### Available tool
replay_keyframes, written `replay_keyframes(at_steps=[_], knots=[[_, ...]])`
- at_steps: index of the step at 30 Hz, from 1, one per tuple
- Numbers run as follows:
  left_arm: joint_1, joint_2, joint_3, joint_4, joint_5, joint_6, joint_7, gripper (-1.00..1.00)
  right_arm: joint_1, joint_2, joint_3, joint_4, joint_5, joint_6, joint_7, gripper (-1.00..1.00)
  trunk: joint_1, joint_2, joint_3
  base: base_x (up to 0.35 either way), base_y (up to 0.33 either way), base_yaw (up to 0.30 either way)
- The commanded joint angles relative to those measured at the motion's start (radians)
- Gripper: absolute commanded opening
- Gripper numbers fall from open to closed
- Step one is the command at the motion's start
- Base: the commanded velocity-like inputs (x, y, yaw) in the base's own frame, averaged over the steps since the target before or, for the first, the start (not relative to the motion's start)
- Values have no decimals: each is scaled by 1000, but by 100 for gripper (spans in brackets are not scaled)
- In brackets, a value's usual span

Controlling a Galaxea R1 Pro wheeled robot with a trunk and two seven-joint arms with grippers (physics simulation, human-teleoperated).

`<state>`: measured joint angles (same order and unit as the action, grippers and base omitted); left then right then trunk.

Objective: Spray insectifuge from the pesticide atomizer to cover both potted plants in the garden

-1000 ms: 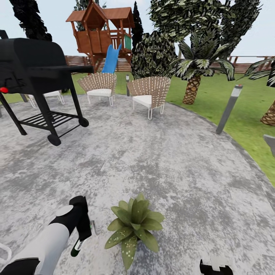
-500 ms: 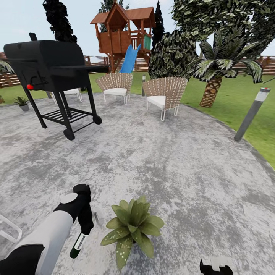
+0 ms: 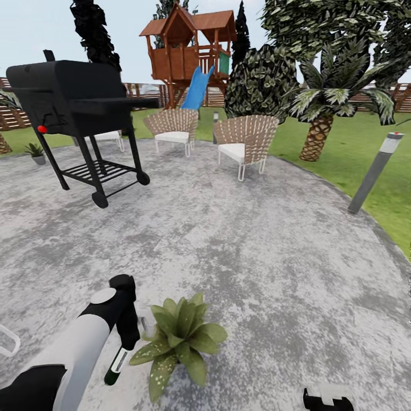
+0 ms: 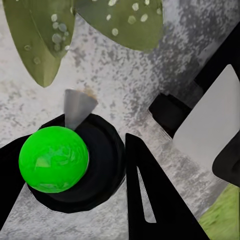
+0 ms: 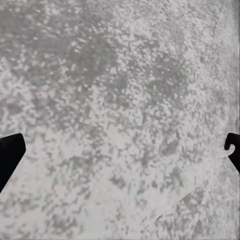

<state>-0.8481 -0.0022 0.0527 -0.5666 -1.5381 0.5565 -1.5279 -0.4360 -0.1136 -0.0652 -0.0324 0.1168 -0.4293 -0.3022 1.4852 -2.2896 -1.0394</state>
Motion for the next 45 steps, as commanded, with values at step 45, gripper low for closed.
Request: replay_keyframes(at_steps=[45], knots=[[0,-1,6,-1,-10,49,2,-100,0,2,-8,0,9,-2,-5,100,0,0,-1,0,-276,196]])
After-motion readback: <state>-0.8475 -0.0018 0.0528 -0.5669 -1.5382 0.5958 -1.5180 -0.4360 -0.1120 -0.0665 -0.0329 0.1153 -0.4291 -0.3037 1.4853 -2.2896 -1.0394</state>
